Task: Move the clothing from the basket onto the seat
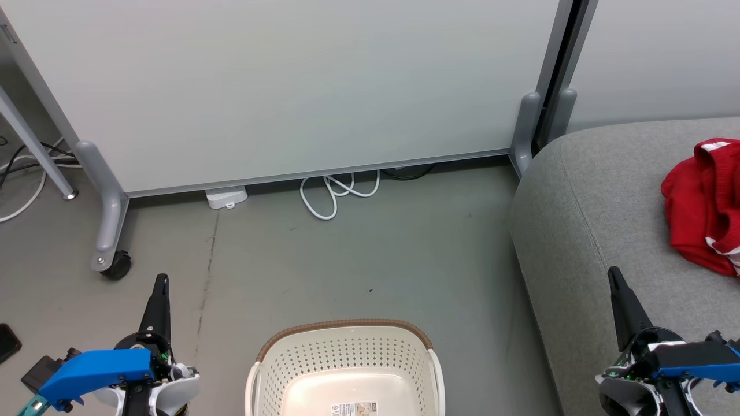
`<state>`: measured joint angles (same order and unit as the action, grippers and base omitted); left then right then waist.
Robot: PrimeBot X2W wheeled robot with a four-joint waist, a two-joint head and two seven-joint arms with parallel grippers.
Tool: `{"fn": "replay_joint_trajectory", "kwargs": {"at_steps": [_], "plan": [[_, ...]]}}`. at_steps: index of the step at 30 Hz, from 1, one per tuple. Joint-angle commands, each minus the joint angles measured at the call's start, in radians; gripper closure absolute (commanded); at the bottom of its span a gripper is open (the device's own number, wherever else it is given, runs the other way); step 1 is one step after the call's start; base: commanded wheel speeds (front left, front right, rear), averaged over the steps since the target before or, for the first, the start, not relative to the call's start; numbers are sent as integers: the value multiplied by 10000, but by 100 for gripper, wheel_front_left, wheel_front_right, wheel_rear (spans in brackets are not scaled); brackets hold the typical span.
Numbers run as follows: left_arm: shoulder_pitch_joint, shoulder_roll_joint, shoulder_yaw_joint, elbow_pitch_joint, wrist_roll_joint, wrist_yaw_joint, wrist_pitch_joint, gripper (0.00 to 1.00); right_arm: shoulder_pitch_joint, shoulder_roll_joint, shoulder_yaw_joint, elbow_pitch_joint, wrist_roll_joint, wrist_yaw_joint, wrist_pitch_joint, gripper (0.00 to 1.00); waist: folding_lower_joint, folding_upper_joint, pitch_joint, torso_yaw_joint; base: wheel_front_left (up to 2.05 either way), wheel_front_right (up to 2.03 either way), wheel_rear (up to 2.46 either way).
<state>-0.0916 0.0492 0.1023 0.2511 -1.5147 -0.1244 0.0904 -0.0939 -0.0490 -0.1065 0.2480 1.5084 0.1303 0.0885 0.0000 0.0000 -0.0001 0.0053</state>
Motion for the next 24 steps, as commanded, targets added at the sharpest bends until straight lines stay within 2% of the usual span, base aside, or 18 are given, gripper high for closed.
{"fn": "replay_joint_trajectory", "kwargs": {"at_steps": [1,13,24], "plan": [[-186,18,59,-64,-225,-89,76,100,-159,-22,-39,-46,261,7,87,100,0,0,5,-8,0,0,0],[-244,18,146,-75,-1037,-106,280,100,-216,-21,-97,-47,1104,7,300,100,0,0,32,-53,0,0,0],[-223,18,142,-73,-993,-106,273,100,-198,-21,-90,-46,1057,7,293,100,0,0,32,-53,0,0,0]]}}
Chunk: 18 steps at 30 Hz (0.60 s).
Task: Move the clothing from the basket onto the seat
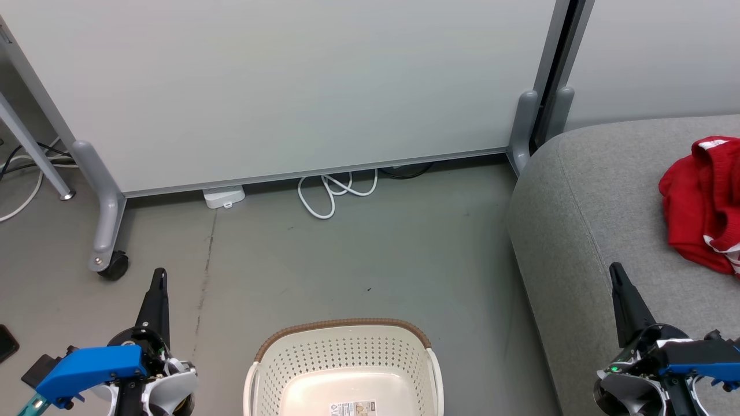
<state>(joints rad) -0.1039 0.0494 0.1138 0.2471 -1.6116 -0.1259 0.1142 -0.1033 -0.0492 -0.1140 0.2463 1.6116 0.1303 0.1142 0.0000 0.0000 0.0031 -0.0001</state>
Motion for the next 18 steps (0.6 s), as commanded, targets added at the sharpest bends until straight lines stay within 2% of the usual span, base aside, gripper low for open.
{"fn": "replay_joint_trajectory", "kwargs": {"at_steps": [1,18], "plan": [[-100,16,27,-33,-24,-91,35,100,-104,-19,-15,-28,25,7,36,100,0,0,0,1,0,0,0],[-99,16,24,-33,-25,-91,34,100,-103,-19,-14,-29,26,7,35,100,0,0,0,1,0,0,0]]}}
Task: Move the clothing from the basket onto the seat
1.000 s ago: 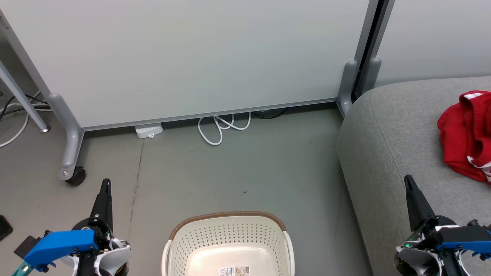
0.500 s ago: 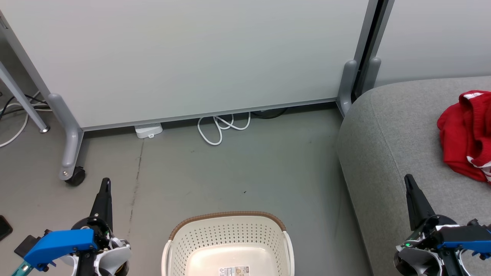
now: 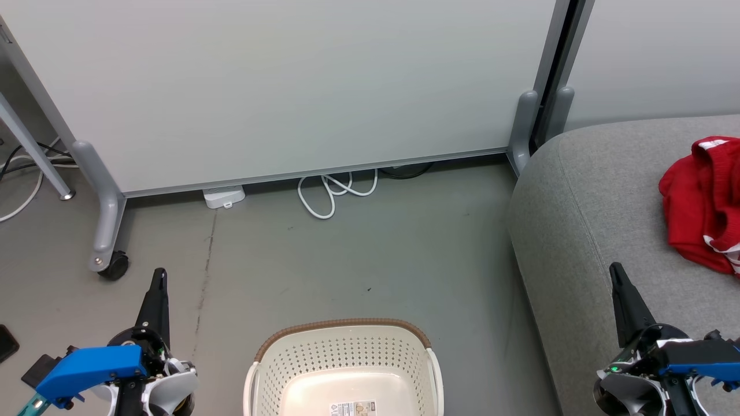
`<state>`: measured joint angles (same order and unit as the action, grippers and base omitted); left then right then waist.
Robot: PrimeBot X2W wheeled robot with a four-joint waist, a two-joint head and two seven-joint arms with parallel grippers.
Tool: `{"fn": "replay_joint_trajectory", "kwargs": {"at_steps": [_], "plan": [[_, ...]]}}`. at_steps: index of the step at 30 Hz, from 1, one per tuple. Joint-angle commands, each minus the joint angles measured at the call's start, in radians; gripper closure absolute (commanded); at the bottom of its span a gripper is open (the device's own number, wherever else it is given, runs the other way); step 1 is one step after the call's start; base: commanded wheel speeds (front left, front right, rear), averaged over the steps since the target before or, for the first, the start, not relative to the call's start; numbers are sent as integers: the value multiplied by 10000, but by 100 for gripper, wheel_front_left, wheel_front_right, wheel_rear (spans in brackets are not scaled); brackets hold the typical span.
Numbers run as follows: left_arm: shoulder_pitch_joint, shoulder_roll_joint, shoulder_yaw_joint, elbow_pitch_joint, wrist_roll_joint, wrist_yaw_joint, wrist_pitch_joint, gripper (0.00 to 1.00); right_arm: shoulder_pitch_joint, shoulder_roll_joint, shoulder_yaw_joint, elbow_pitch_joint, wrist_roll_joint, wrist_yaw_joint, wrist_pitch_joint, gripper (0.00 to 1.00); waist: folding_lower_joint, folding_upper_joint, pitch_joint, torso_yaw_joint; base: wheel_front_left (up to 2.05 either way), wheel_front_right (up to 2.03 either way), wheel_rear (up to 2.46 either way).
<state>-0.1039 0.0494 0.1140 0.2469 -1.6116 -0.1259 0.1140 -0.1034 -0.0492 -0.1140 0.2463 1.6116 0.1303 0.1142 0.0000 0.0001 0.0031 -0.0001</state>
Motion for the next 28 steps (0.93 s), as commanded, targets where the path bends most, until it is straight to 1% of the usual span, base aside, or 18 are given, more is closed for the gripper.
{"fn": "replay_joint_trajectory", "kwargs": {"at_steps": [1,28], "plan": [[-99,16,22,-31,-26,-91,36,100,-102,-19,-14,-29,26,7,35,100,0,-1,0,1,0,0,0],[-99,16,21,-33,-25,-92,36,100,-101,-19,-13,-29,27,7,34,100,0,-1,0,1,0,0,0]]}}
